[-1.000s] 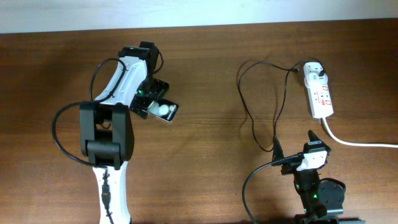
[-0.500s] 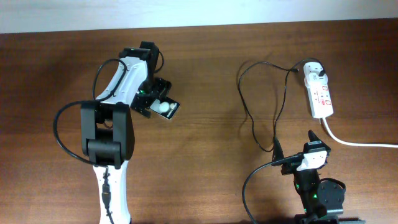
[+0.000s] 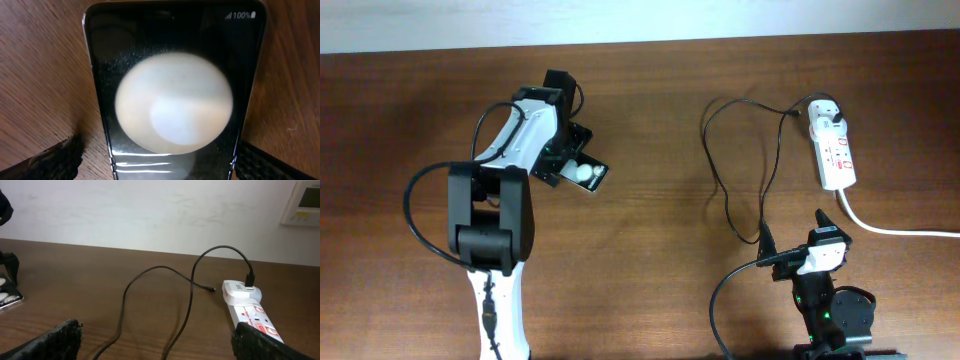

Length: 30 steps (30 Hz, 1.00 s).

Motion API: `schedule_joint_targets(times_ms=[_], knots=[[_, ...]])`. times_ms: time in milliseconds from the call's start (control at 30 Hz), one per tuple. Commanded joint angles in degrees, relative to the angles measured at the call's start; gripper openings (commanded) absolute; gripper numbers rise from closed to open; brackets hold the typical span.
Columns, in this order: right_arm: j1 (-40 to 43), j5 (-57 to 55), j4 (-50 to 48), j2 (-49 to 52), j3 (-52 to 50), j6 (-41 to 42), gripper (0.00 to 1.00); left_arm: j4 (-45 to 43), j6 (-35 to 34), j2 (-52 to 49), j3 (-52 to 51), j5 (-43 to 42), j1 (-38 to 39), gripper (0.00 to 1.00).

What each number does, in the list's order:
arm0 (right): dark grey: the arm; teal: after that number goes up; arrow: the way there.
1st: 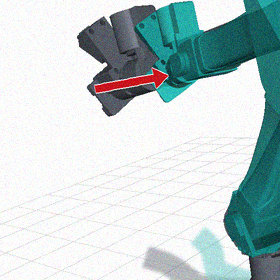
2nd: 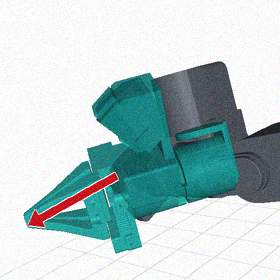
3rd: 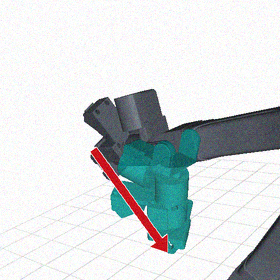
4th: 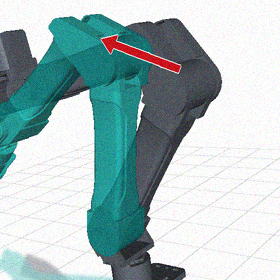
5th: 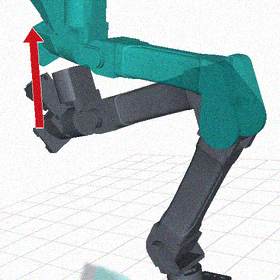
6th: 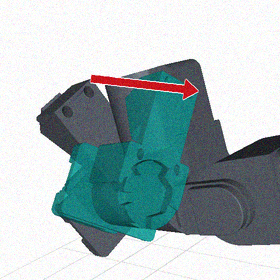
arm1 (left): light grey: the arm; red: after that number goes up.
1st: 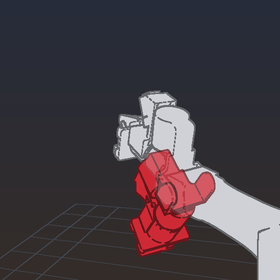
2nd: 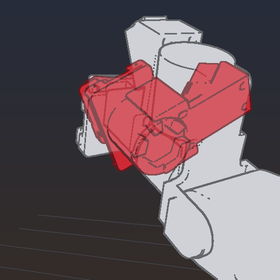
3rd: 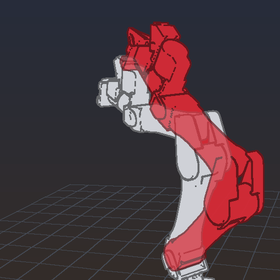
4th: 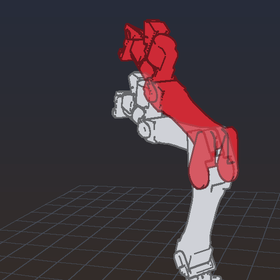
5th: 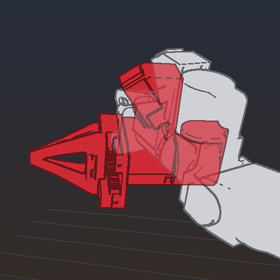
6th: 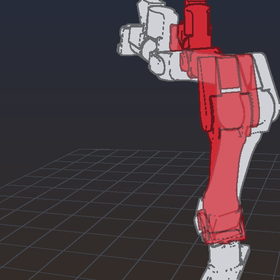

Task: Plug charger to phone and switch on socket
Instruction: 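Close the left gripper on the phone and lift it off the table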

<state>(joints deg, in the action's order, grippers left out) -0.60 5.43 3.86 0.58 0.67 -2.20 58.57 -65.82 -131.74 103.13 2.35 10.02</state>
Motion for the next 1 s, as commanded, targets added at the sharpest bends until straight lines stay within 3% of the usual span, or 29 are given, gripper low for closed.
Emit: schedule_joint_targets(times_ms=[0,367,533,833,967], knots=[[0.31,-0.26,0.22,-0.33,-0.35,-0.39,0.99,-2.19,-0.20,0.50,-4.22,0.44,0.11,0.99],[0.31,-0.26,0.22,-0.33,-0.35,-0.37,0.99,-5.22,-0.79,0.50,-6.03,-1.70,0.13,1.00],[0.31,-0.26,0.22,-0.33,-0.35,-0.39,0.99,-6.91,-0.79,0.50,-6.05,-0.85,2.71,0.93],[0.31,-0.26,0.22,-0.33,-0.35,-0.39,0.99,-9.09,-2.10,0.50,-11.23,0.90,2.51,0.91],[0.31,-0.26,0.22,-0.33,-0.35,-0.37,0.99,-9.05,-1.09,0.50,-11.21,-4.02,-0.39,0.90]])
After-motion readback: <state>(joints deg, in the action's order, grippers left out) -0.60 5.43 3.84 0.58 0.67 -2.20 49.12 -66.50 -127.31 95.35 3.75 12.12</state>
